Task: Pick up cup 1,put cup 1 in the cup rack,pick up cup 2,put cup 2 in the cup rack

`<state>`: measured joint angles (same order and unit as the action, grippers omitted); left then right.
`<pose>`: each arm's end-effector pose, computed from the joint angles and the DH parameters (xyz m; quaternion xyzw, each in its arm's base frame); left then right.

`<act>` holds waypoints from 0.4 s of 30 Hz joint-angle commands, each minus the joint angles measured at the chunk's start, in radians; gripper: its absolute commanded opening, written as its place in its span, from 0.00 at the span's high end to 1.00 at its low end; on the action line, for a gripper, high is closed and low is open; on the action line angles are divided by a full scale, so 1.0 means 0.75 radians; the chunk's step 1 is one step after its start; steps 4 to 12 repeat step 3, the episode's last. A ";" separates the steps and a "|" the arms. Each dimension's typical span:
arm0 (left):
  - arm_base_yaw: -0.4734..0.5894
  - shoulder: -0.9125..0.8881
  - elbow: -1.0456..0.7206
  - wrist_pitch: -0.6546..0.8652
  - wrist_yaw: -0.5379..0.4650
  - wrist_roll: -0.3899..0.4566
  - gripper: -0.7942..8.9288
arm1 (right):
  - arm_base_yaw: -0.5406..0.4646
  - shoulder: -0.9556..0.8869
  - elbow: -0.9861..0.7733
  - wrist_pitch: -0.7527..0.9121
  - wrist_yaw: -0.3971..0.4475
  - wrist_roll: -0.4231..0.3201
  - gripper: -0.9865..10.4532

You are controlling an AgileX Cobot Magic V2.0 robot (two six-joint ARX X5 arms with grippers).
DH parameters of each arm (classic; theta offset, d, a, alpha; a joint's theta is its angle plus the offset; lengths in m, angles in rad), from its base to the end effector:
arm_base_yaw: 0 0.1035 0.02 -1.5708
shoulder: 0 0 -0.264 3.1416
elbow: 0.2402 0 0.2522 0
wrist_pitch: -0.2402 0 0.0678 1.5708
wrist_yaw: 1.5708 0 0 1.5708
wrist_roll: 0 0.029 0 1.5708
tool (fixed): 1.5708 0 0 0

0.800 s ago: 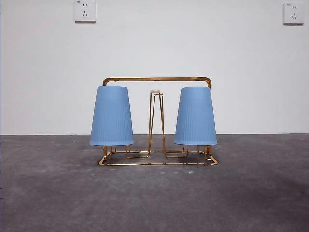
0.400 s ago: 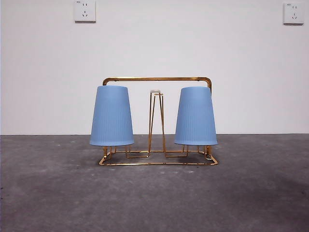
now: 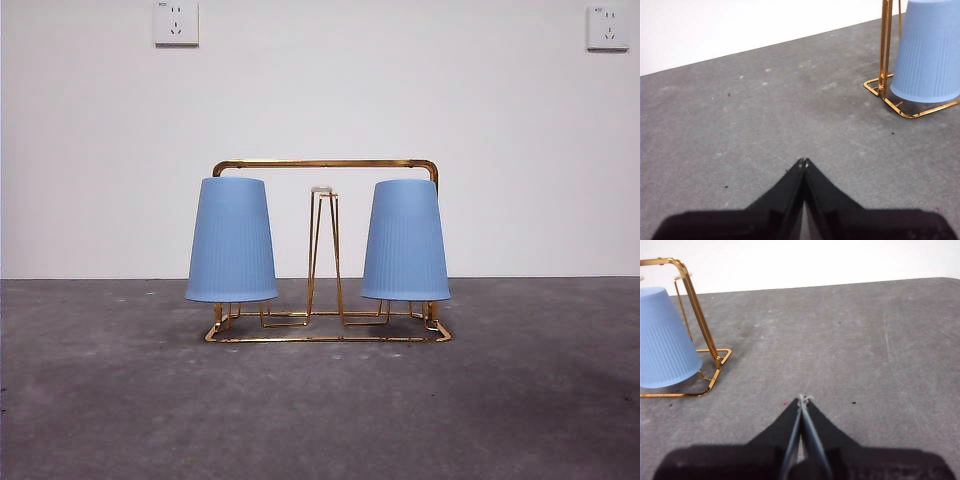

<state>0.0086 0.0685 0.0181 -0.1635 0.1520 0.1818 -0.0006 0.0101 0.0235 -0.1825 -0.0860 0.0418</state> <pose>0.0986 -0.0035 0.1487 0.0815 0.0995 -0.0806 0.9884 0.0955 0.0024 0.1532 0.0245 0.0852 0.0408 0.9952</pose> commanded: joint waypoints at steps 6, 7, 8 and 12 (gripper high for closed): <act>0.004 0.000 -0.013 0.005 0.007 -0.008 0.92 | 0.000 -0.002 -0.011 0.005 0.002 0.015 0.91; 0.004 0.000 -0.013 0.005 0.007 -0.008 0.92 | 0.000 -0.002 -0.011 0.005 0.002 0.015 0.91; 0.004 0.000 -0.013 0.005 0.007 -0.008 0.92 | 0.000 -0.002 -0.011 0.005 0.002 0.015 0.91; 0.004 0.000 -0.013 0.005 0.007 -0.008 0.92 | 0.000 -0.002 -0.011 0.005 0.002 0.015 0.91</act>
